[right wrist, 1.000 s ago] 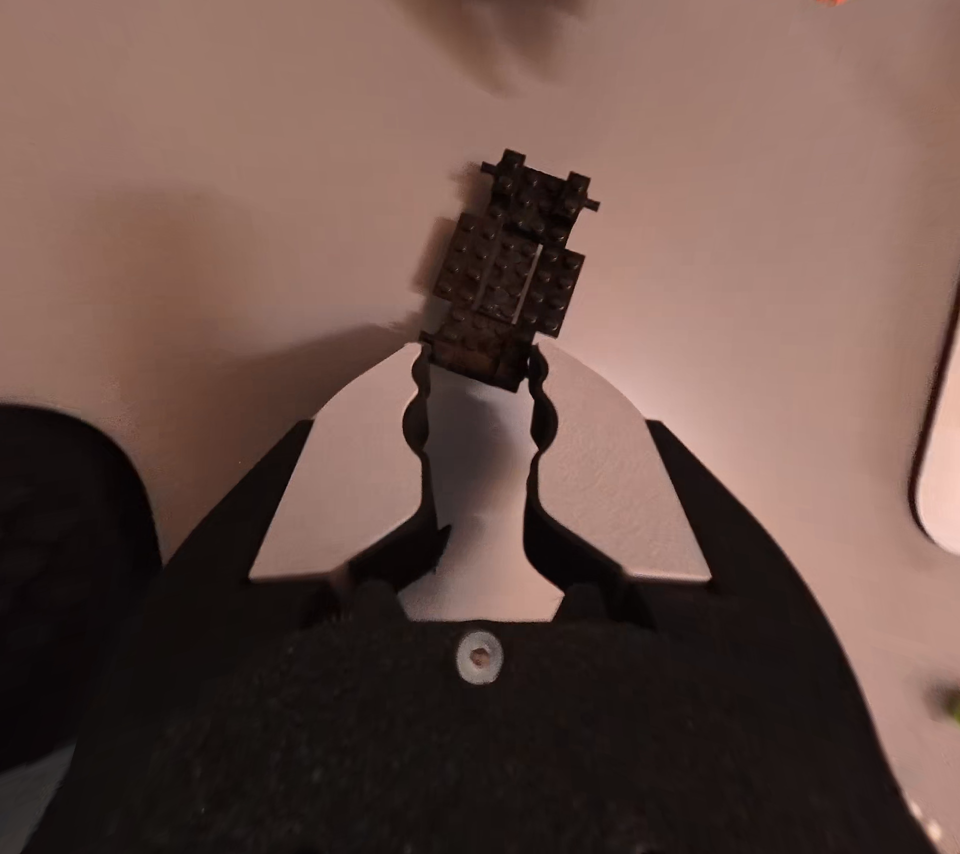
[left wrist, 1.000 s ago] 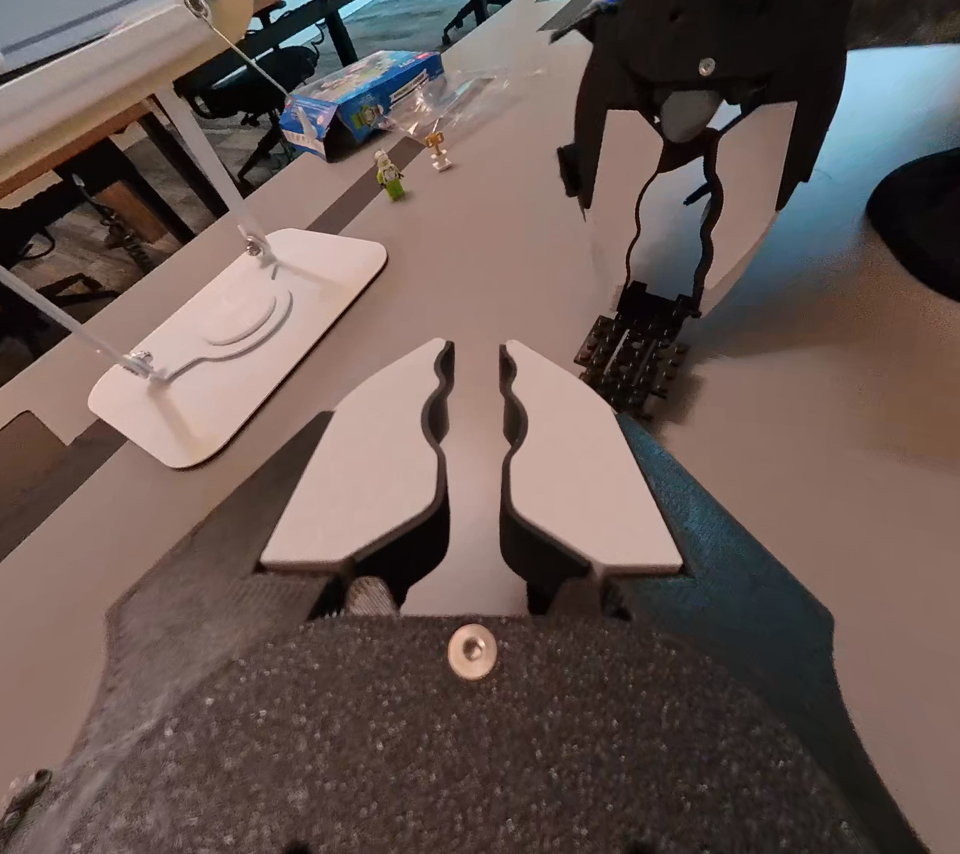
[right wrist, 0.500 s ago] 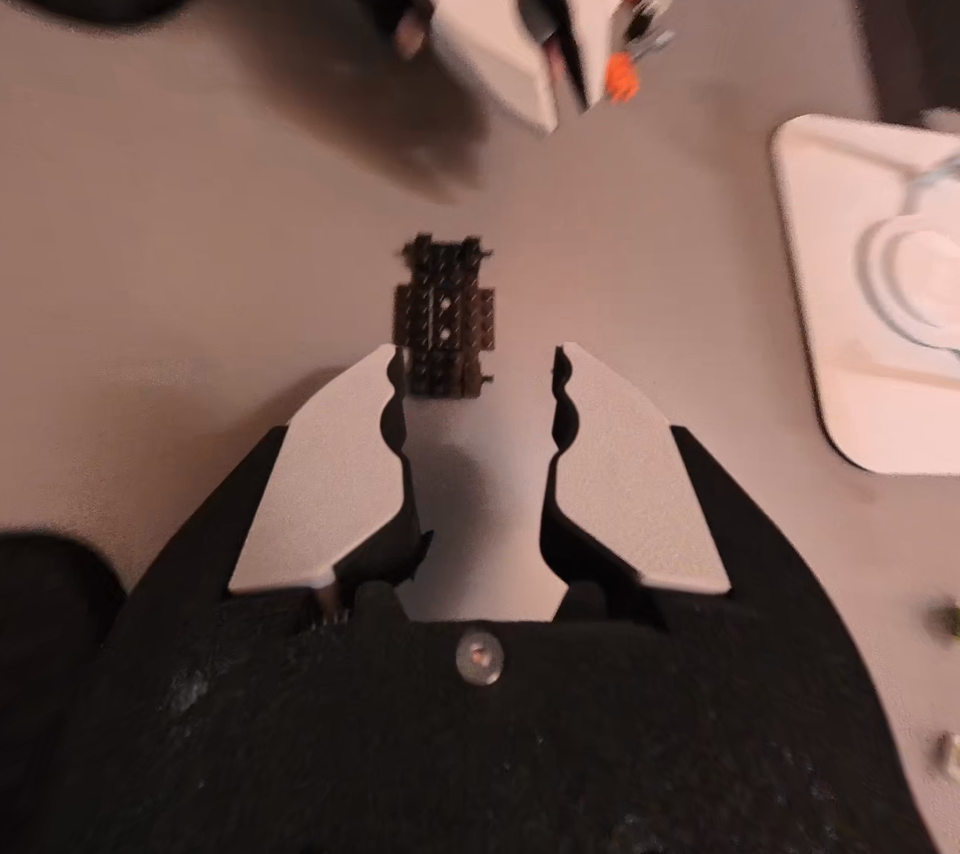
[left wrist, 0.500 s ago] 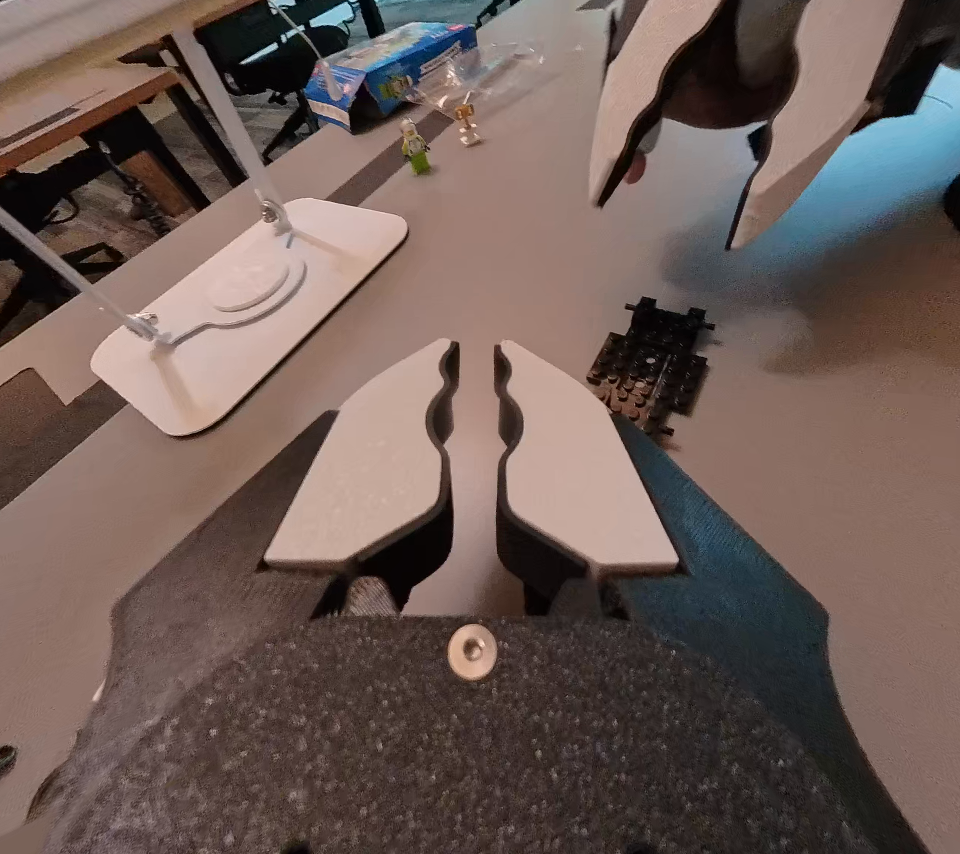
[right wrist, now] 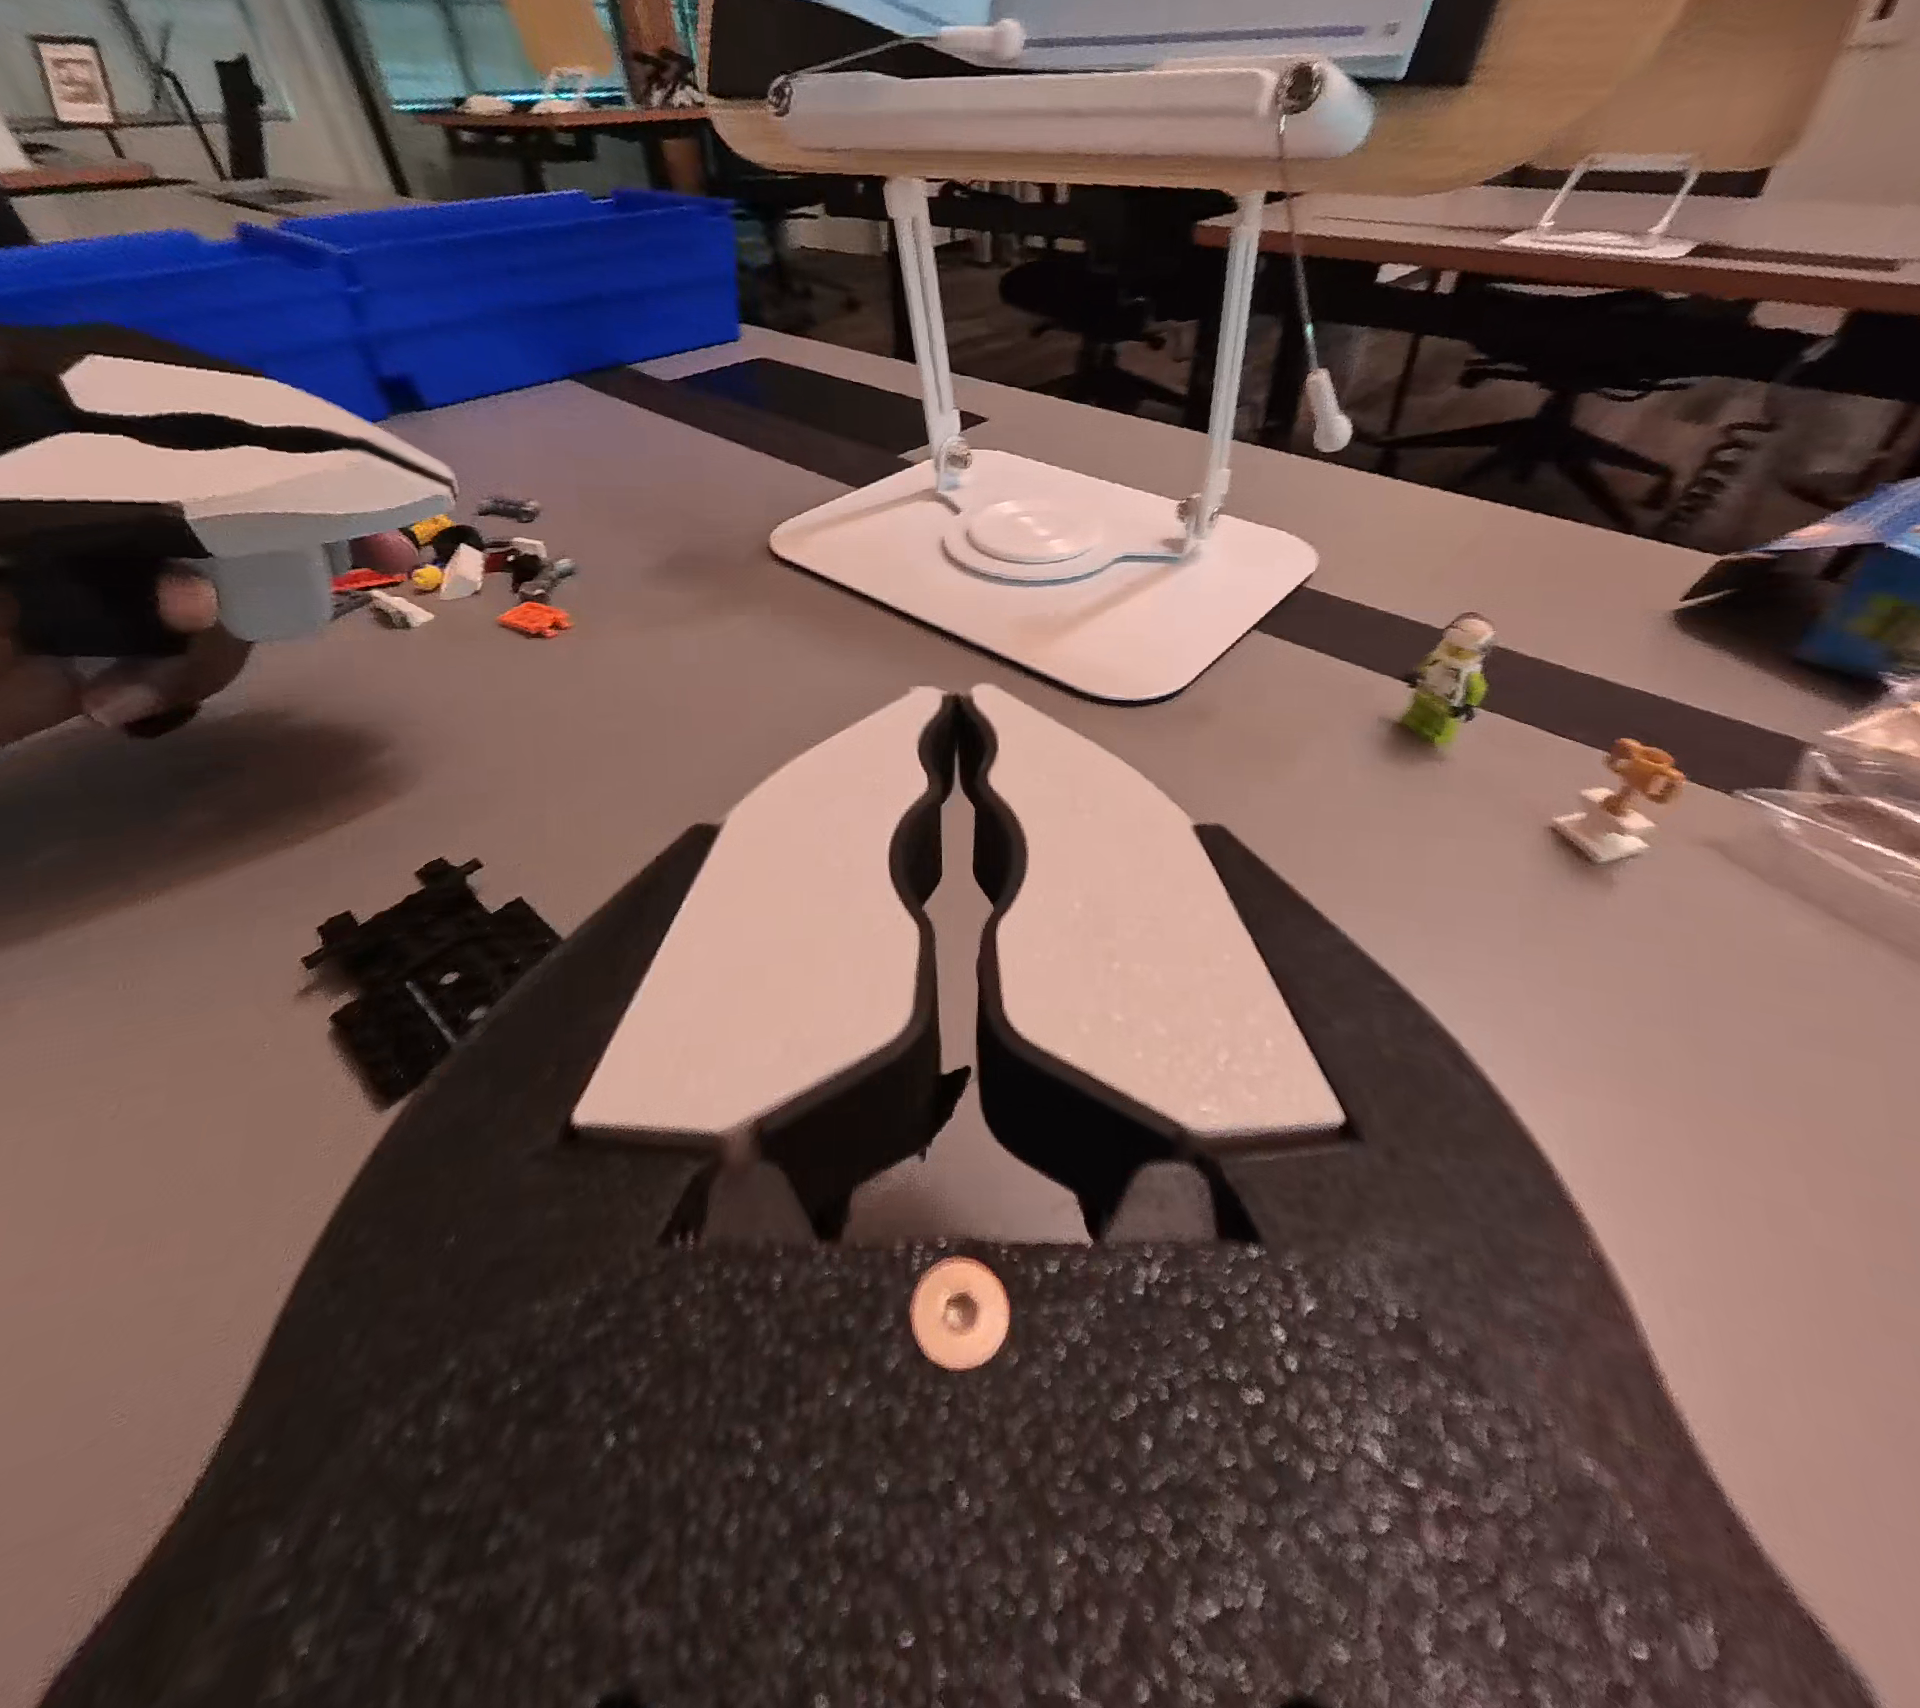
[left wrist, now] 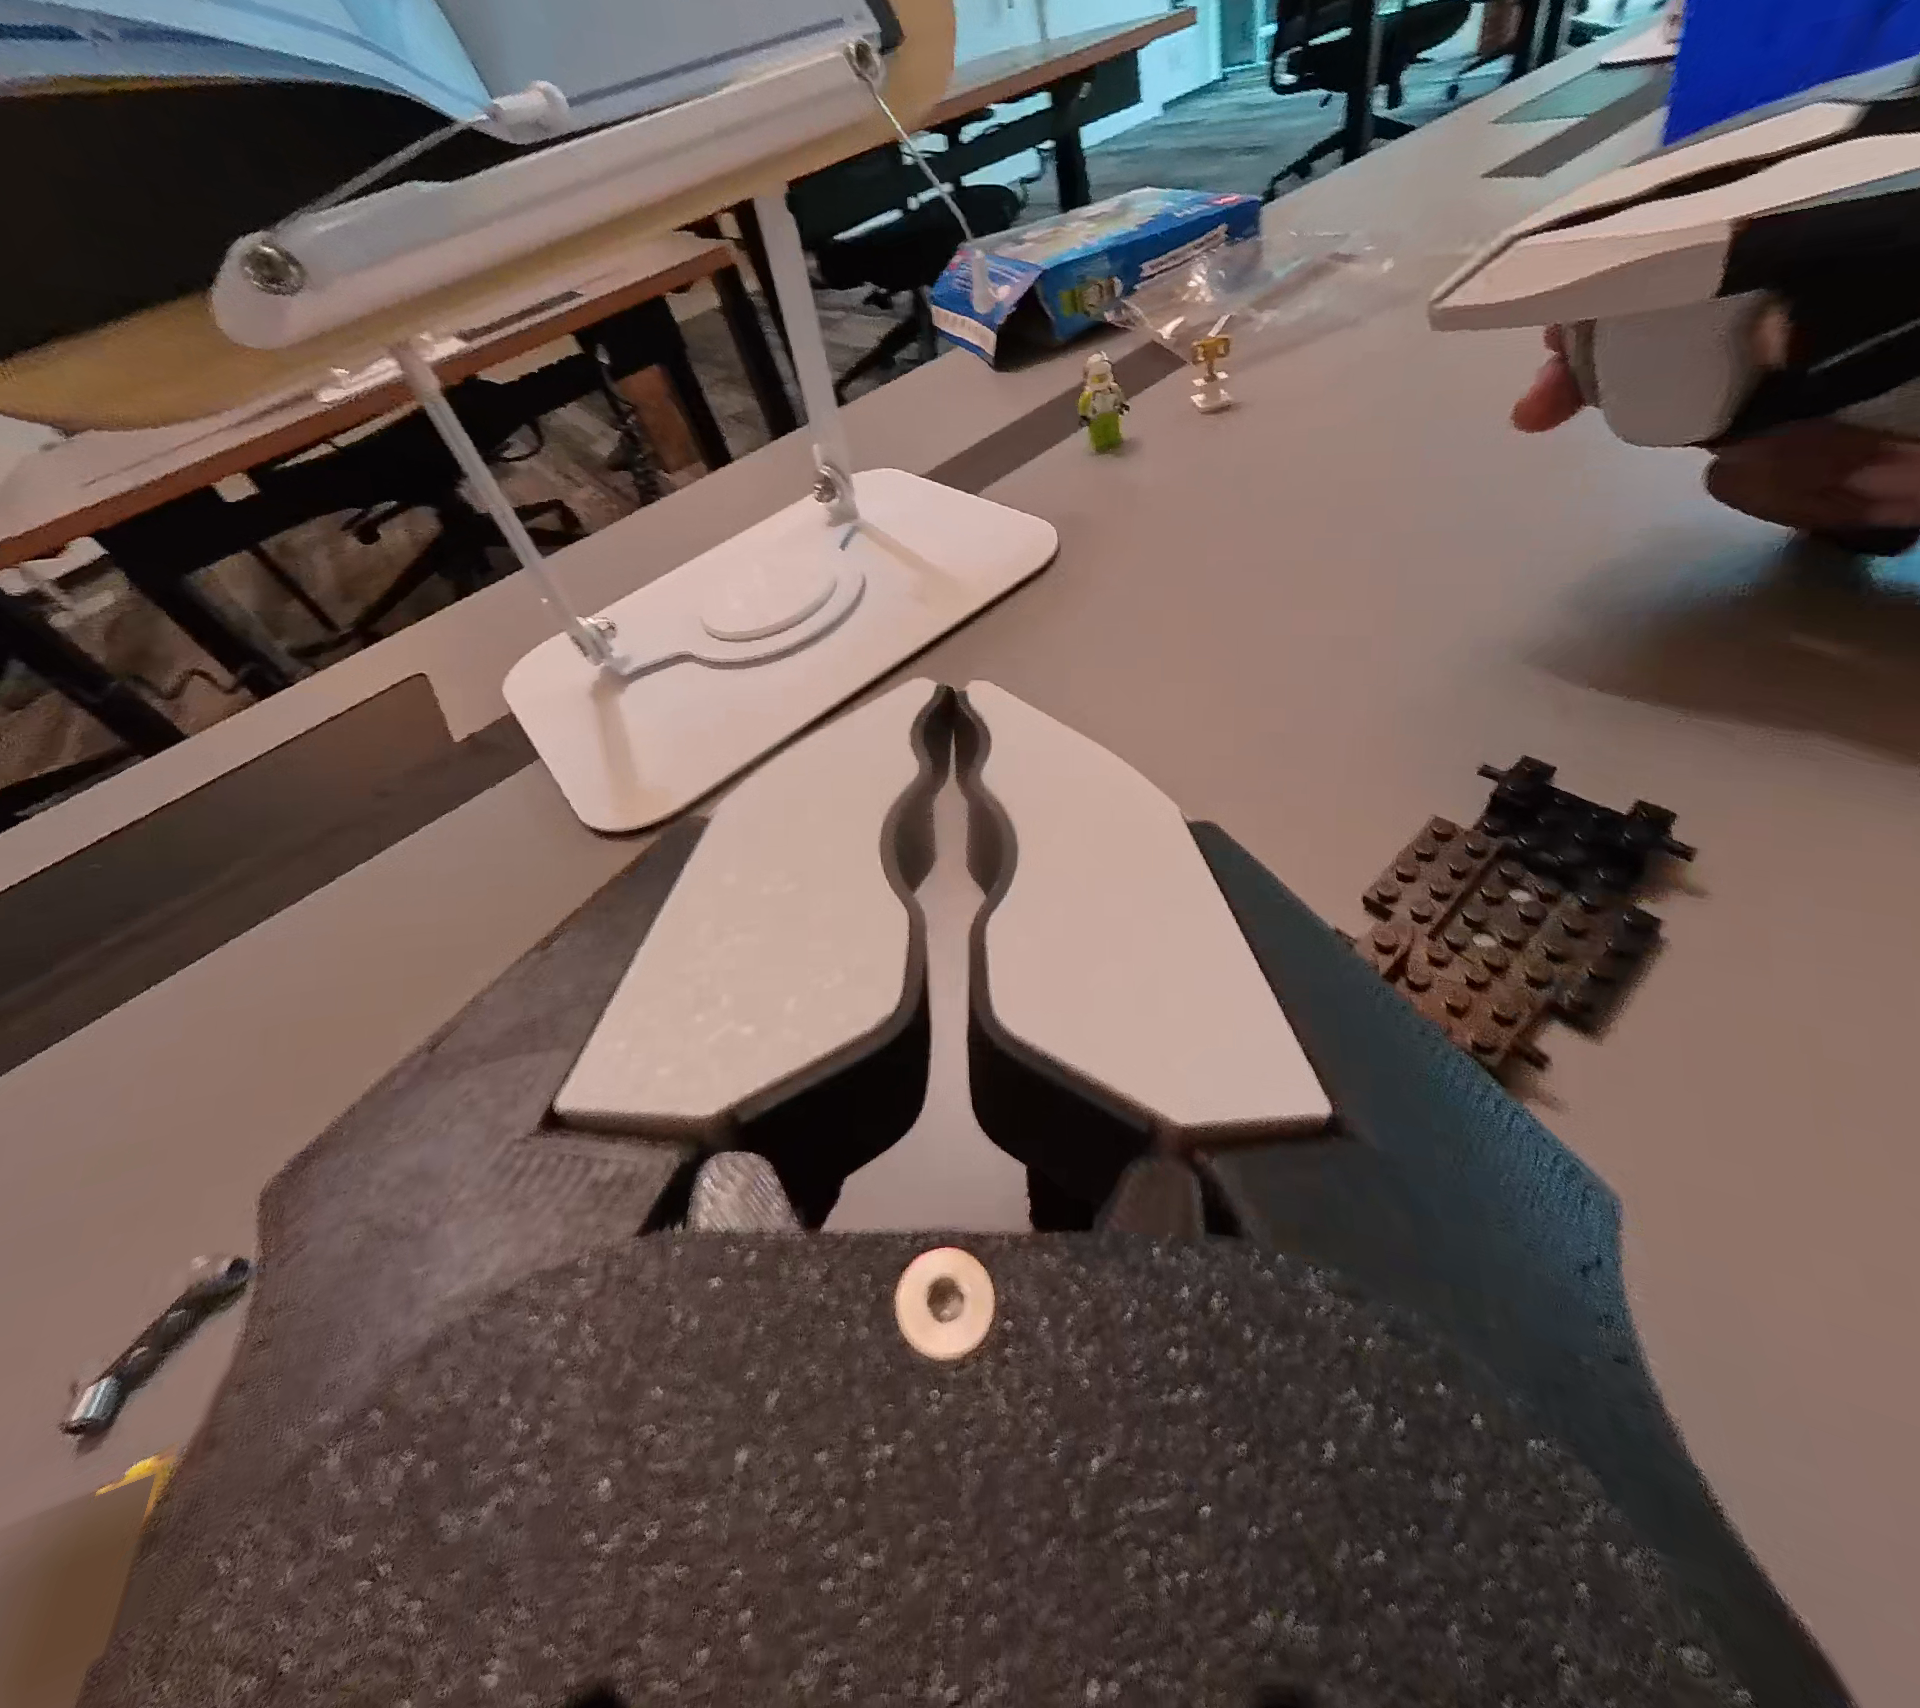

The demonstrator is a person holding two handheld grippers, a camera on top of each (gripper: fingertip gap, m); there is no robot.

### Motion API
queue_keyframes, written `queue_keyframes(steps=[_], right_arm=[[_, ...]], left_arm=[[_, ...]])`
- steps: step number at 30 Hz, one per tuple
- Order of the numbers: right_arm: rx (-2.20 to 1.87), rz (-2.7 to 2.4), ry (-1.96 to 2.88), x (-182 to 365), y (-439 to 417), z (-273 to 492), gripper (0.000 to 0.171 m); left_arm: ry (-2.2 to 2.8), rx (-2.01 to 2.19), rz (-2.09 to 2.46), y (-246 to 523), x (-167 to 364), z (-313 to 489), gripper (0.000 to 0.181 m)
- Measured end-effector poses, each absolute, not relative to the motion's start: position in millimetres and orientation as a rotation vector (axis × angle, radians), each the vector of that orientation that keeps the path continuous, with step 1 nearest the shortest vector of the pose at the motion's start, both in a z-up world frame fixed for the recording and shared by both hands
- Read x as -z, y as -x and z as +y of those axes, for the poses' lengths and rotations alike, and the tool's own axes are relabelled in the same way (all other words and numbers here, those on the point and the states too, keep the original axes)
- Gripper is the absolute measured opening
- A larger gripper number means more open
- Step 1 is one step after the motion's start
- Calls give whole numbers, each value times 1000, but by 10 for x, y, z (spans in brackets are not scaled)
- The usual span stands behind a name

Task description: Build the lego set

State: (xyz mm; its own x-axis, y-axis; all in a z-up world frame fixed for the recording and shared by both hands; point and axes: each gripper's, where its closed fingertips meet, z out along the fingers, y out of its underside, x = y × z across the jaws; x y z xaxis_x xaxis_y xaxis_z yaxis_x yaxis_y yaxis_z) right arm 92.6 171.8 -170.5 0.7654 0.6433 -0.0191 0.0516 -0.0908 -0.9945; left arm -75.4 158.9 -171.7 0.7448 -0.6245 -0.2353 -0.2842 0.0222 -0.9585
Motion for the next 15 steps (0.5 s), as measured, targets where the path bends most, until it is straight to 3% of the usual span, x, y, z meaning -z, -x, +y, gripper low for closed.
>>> queue_keyframes(steps=[6, 15], right_arm=[[-456, -639, 1551, 1675, -851, 1647, 0], [-429, -626, 1553, 1676, -903, 1668, 0]], left_arm=[[1488, 185, 628, 617, 1425, 1810, 0], [1316, 26, 422, 676, 303, 2449, 0]])
